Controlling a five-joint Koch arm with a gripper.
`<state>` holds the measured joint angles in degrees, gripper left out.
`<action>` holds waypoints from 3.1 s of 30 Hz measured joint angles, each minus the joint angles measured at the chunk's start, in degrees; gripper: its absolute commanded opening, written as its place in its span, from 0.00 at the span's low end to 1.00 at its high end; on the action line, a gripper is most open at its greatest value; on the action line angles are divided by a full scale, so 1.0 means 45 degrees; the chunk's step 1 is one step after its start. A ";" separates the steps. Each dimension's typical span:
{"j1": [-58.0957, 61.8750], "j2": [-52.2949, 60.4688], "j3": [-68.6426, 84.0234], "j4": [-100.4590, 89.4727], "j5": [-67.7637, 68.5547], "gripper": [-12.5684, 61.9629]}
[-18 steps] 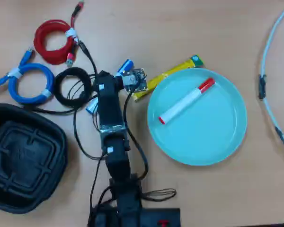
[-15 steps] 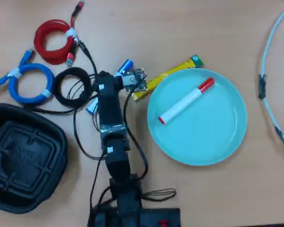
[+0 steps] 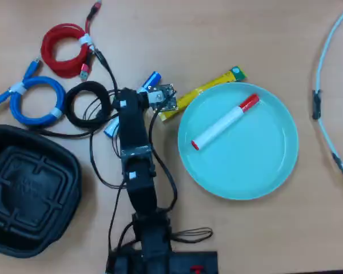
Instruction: Pick up the blue pen and put it in the black bowl
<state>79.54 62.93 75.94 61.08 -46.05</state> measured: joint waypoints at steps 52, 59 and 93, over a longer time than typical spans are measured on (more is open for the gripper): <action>-0.0508 -0.0820 -0.0371 0.0957 0.1953 0.06; -0.0391 -0.1367 -0.0996 0.2715 0.3437 0.06; -0.0332 0.1875 -0.1895 0.6328 0.6582 0.06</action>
<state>78.05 71.37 67.41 89.56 -16.44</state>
